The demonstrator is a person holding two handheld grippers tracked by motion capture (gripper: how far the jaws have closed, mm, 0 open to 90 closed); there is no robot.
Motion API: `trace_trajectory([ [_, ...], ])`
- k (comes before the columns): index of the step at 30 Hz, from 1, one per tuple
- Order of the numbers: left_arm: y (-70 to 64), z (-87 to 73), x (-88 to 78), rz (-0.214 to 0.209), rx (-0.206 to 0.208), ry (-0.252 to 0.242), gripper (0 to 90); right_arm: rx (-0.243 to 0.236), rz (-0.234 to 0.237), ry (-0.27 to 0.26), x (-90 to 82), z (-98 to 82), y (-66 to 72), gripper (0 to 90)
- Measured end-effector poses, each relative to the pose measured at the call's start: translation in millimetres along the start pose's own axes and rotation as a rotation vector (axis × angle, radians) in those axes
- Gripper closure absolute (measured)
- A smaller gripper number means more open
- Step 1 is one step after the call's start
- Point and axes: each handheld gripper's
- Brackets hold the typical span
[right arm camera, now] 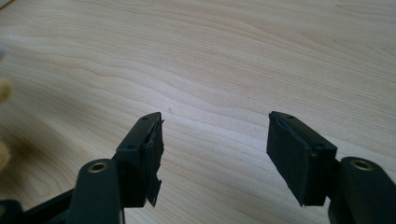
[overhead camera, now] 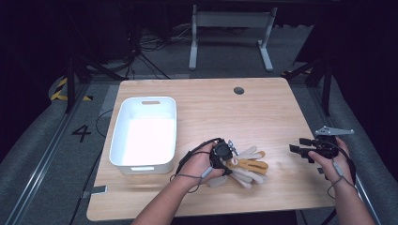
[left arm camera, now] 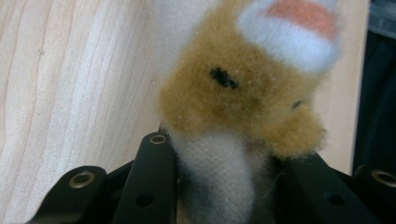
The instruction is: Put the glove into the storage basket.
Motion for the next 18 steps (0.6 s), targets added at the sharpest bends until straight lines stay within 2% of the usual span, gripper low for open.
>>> trace_trajectory([
  [5, -3.0, 3.8, -10.8, 0.003, -0.018, -0.008, 71.7, 0.004, 0.004, -0.009, -1.0, 2.0, 0.6, 36.9],
  [8, -5.8, 6.7, -17.6, 0.05, -0.026, -0.002, 71.7, 0.006, 0.006, -0.002, 0.1, 2.4, 0.3, 36.8],
  [10, -7.2, 7.9, -22.9, 0.046, -0.041, -0.013, 71.7, 0.002, 0.008, -0.003, 1.5, 4.2, -0.5, 36.9],
  [13, -8.3, 7.7, -31.2, 0.049, -0.063, -0.034, 71.7, 0.01, 0.013, 0.008, 3.6, 12.2, -0.4, 39.4],
  [18, -10.1, 3.5, -45.5, 0.065, -0.108, -0.057, 71.6, -0.005, 0.027, 0.005, 9.2, 28.0, 1.7, 41.1],
])
Point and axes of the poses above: each handheld gripper's, and its own axes: x roughly forward along the jaws, z roughly out of its top, y roughly to its left, and after that the axes turned 1 degree about -y, right-handed
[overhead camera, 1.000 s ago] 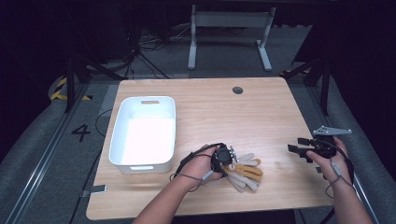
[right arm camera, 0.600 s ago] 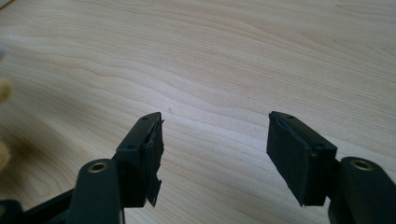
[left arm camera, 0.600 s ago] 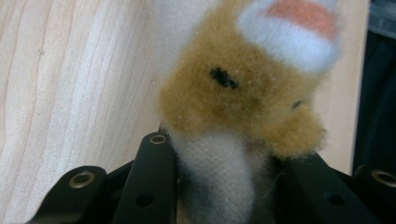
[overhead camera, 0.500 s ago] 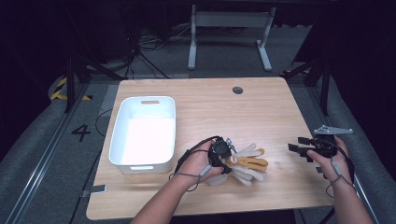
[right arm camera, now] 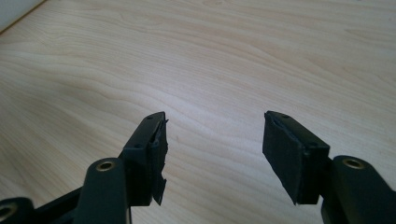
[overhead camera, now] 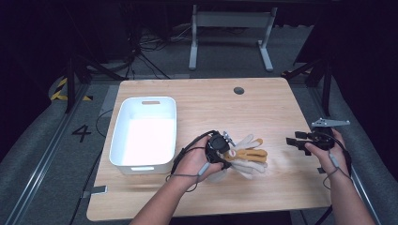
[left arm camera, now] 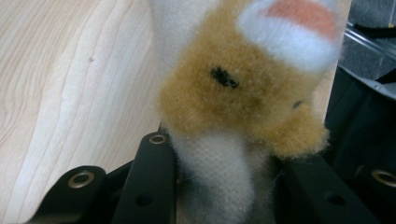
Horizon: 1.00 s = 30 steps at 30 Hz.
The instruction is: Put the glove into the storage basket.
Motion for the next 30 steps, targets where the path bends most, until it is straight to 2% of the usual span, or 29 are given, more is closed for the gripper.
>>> trace_trajectory([
  [6, 3.3, -4.0, -19.9, 0.012, -0.063, -0.034, 71.5, -0.004, 0.008, 0.011, 9.8, 11.3, 1.6, 41.2],
  [7, 3.8, -4.7, -22.9, 0.013, -0.085, -0.042, 71.5, -0.002, 0.008, 0.008, 11.2, 12.7, 2.3, 41.2],
  [9, 5.9, -5.3, -29.2, 0.017, -0.108, -0.037, 71.5, -0.004, 0.012, 0.014, 14.0, 14.8, 2.5, 41.2],
  [12, 9.4, -6.3, -38.1, 0.048, -0.141, -0.031, 71.5, -0.005, 0.016, 0.022, 18.3, 17.2, 2.8, 41.1],
  [16, 15.7, -8.4, -49.2, 0.06, -0.197, -0.035, 71.5, -0.007, 0.021, 0.032, 22.0, 18.7, 4.6, 41.2],
  [21, 25.3, -9.8, -59.1, 0.076, -0.27, -0.022, 71.5, -0.01, 0.023, 0.033, 21.8, 18.9, 5.6, 41.1],
  [27, 37.4, -7.2, -68.7, 0.114, -0.365, -0.018, 71.5, -0.004, 0.019, 0.034, 18.8, 15.0, 3.8, 41.2],
  [30, 43.6, -5.7, -71.7, 0.129, -0.381, -0.037, 71.5, 0.003, 0.016, 0.032, 15.4, 12.8, 2.7, 41.1],
])
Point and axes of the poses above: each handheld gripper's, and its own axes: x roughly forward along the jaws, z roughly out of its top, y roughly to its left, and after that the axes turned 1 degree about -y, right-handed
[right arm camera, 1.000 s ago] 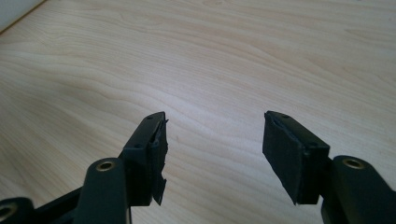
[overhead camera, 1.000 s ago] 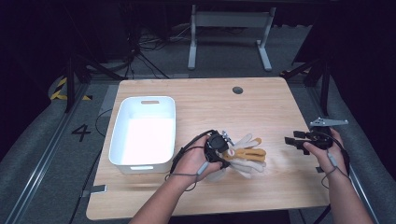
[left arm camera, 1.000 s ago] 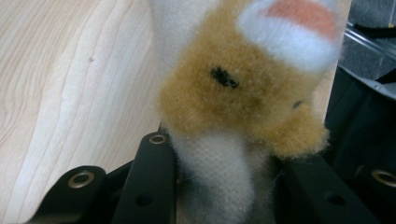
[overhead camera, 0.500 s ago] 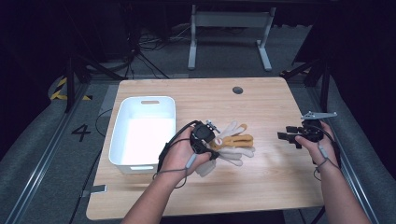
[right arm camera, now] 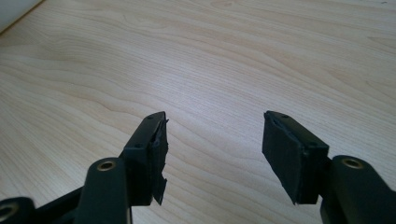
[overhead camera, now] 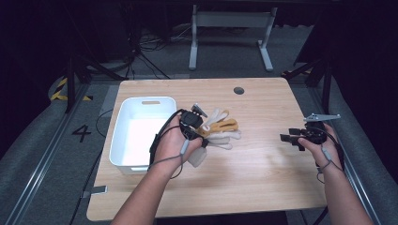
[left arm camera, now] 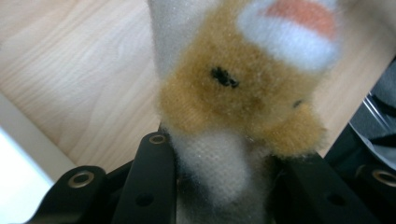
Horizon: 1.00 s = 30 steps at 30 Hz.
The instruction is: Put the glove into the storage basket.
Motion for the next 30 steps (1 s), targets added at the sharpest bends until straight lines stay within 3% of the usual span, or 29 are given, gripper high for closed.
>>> trace_trajectory([
  [7, 12.5, 5.5, -0.5, 0.014, -0.049, -0.007, 71.4, 0.02, 0.0, -0.03, -10.1, -5.6, -3.3, 41.1],
  [15, 23.2, 10.6, -8.4, 0.018, -0.105, -0.027, 71.4, 0.028, -0.012, -0.023, -15.4, -12.6, -5.7, 41.0],
  [19, 28.5, 12.5, -13.1, 0.048, -0.14, -0.02, 71.4, 0.038, -0.005, -0.004, -12.0, -13.9, -5.6, 41.0],
  [26, 37.9, 14.6, -24.1, 0.103, -0.204, -0.015, 71.3, 0.011, -0.031, 0.021, -4.2, -15.3, 2.1, 39.4],
  [30, 41.7, 9.5, -34.4, 0.143, -0.258, -0.06, 71.2, -0.014, -0.017, 0.041, 4.2, -17.5, 5.1, 40.8],
])
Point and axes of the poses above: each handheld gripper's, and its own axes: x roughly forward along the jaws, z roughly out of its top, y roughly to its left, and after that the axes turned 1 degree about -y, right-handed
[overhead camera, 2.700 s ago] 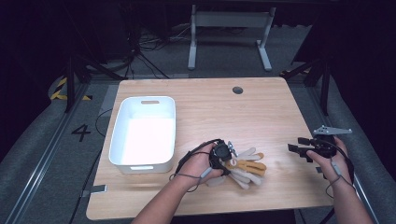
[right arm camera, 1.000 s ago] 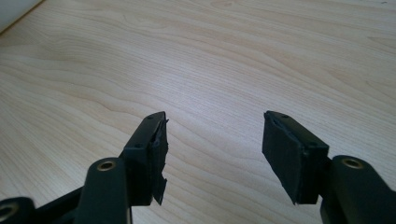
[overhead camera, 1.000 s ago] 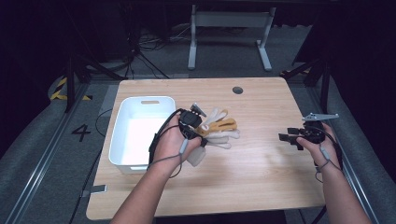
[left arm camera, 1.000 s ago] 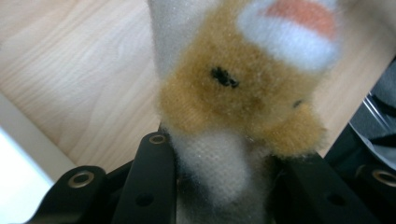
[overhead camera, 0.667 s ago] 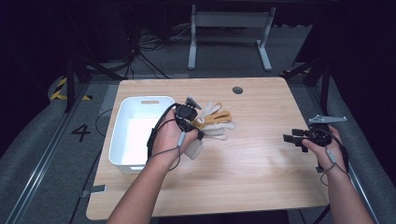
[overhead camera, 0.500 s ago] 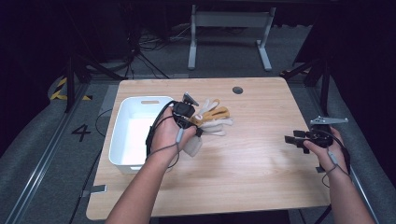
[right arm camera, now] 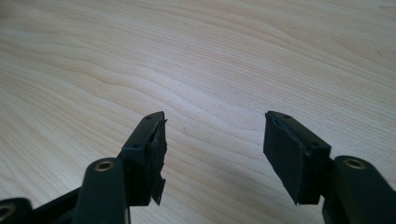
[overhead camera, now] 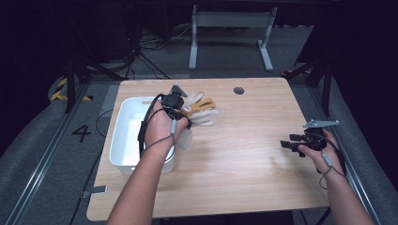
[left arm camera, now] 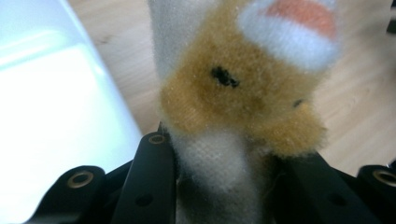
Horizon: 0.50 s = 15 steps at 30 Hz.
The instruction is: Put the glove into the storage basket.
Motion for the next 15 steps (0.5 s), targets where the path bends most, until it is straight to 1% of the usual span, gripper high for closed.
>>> trace_trajectory([
  [3, 3.1, -4.2, 0.8, 0.017, -0.048, -0.019, 71.2, -0.023, -0.03, -0.005, 4.9, 0.5, 2.4, 43.7],
  [4, 3.9, -5.0, 1.3, 0.02, -0.061, -0.021, 71.1, -0.031, -0.029, -0.01, 5.8, 0.9, 2.9, 43.7],
  [5, 4.4, -5.2, 1.8, 0.021, -0.072, -0.025, 71.1, -0.037, -0.026, -0.01, 6.8, 1.2, 4.0, 43.7],
  [7, 6.5, -4.7, 2.7, 0.022, -0.084, -0.027, 71.1, -0.042, 0.013, -0.002, 9.3, 2.6, 7.6, 44.4],
  [9, 10.6, -3.5, 2.9, 0.024, -0.106, -0.031, 71.1, -0.043, 0.038, 0.007, 10.7, 3.2, 12.8, 47.3],
  [11, 15.7, -2.2, 1.3, 0.036, -0.12, -0.036, 71.1, -0.076, 0.043, 0.014, 10.7, 3.0, 16.9, 48.8],
  [13, 21.8, -1.8, 0.6, 0.031, -0.137, -0.042, 71.1, -0.057, 0.045, 0.006, 11.3, 1.8, 18.0, 49.1],
  [15, 28.0, -2.1, 0.1, 0.04, -0.155, -0.042, 71.1, -0.062, 0.031, 0.004, 11.5, 1.1, 16.9, 50.0],
])
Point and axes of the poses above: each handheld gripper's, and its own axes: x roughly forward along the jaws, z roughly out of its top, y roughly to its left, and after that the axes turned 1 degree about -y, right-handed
